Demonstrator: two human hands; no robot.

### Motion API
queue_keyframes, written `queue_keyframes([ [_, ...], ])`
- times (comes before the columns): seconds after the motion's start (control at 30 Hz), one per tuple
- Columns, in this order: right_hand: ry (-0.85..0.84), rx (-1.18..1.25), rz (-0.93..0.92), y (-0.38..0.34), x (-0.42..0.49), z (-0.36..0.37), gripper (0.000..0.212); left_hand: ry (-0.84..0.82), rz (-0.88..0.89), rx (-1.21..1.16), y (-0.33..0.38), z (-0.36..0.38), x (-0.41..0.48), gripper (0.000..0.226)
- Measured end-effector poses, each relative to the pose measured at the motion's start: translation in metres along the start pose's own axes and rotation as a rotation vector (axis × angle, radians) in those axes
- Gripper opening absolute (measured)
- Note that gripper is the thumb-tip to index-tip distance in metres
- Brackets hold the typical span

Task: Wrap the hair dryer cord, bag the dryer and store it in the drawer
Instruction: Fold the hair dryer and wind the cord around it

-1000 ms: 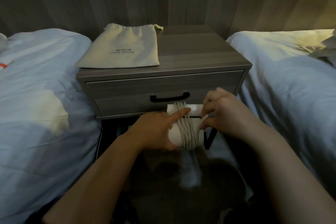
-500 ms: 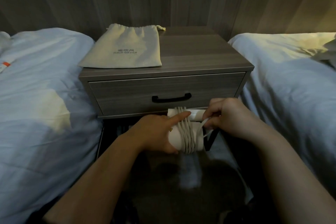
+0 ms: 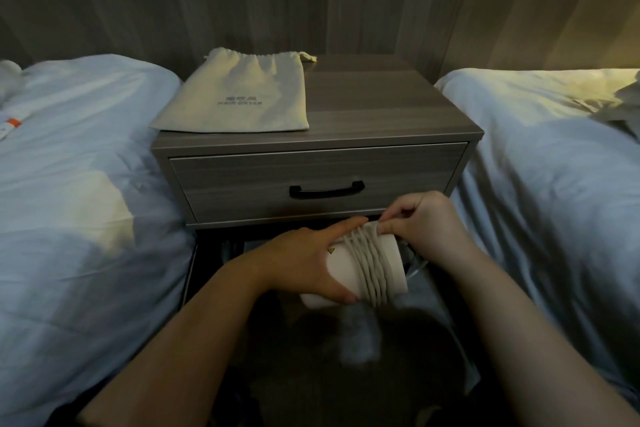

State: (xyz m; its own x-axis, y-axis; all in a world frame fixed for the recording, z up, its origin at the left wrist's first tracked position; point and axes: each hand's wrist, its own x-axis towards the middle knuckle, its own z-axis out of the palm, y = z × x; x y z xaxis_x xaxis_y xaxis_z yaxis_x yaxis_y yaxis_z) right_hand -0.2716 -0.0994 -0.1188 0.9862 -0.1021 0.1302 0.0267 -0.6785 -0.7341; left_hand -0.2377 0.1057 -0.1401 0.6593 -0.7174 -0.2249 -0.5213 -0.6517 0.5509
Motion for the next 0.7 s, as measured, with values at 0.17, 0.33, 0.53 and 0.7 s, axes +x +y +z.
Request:
queue_keyframes([
  [0.17,-0.25,0.02,-0.065,-0.001,-0.002,-0.012,0.02,-0.034,-0.005,-0.081,-0.003,-0.004,-0.002,0.104],
  [0.33,-0.636,0.022,-0.088,-0.001,-0.006,-0.028,0.054,0.002,-0.02,-0.145,-0.008,-0.01,-0.004,0.102],
  [0.53,-0.54,-0.133,-0.201,0.007,-0.004,-0.013,0.095,0.016,-0.014,-0.243,-0.009,-0.016,-0.005,0.096],
  [0.7,-0.517,-0.175,-0.206,0.005,-0.005,-0.009,0.085,0.04,-0.048,-0.15,-0.01,-0.015,-0.005,0.107],
])
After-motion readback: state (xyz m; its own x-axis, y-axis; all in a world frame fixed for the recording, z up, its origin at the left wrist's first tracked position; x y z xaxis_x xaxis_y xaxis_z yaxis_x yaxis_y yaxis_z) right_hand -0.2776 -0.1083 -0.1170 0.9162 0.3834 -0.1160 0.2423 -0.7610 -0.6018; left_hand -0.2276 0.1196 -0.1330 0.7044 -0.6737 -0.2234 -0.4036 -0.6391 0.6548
